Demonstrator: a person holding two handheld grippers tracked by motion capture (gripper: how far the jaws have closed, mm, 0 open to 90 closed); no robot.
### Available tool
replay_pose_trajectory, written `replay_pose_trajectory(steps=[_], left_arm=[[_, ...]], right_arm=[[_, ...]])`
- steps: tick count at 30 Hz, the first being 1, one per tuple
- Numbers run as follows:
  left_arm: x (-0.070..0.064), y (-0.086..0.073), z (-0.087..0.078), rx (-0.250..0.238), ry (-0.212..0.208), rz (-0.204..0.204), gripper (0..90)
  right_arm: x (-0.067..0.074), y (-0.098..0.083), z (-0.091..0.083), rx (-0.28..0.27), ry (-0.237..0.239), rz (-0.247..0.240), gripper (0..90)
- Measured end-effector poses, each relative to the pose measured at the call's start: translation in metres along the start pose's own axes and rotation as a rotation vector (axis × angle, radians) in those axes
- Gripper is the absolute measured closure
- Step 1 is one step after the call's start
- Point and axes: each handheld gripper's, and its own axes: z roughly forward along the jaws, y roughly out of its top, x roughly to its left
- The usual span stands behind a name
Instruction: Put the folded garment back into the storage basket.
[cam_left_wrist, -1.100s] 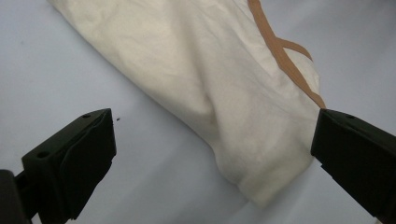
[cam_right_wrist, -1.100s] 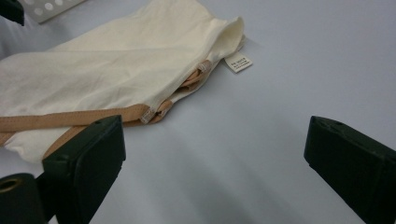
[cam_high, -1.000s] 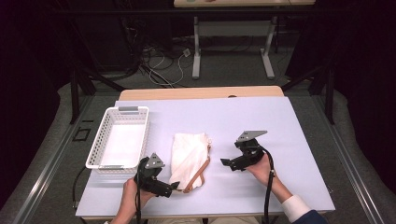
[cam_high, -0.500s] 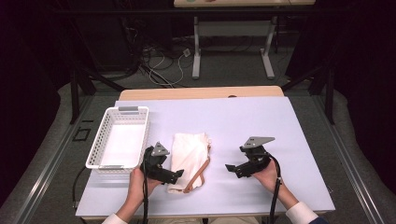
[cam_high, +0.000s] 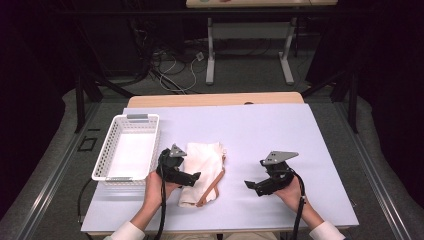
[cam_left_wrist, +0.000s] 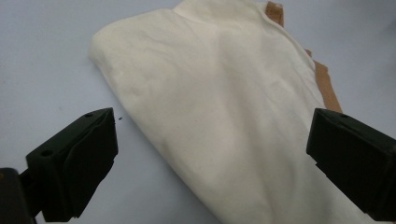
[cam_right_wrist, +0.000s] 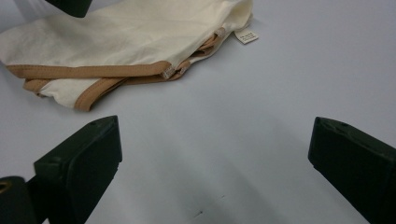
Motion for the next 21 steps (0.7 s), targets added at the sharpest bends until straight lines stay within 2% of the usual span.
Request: replay_pose_trajectory(steps=[6, 8, 16, 18, 19, 21], left_arm=[[0.005, 0.002, 0.007, 0.025, 0.029, -0.028, 9.4], [0.006, 0.001, 0.007, 0.036, 0.024, -0.039, 12.8], [0.007, -0.007, 0.018, 0.106, 0.050, -0.037, 21.5], [0.008, -0.008, 0.020, 0.120, 0.044, -0.043, 23.4], [0.009, -0.009, 0.022, 0.123, 0.043, -0.030, 24.9], [0.009, -0.011, 0.022, 0.118, 0.031, -0.042, 26.9]], right_arm=[[0.001, -0.002, -0.004, -0.003, 0.001, -0.002, 2.1], [0.001, -0.002, -0.004, -0.001, 0.000, -0.006, 2.1], [0.003, -0.003, 0.000, 0.005, 0.007, -0.015, 2.1], [0.003, -0.003, 0.000, 0.009, 0.007, -0.019, 2.1], [0.003, -0.003, 0.000, 0.011, 0.006, -0.022, 2.2], [0.003, -0.002, 0.000, 0.017, 0.002, -0.037, 2.2]])
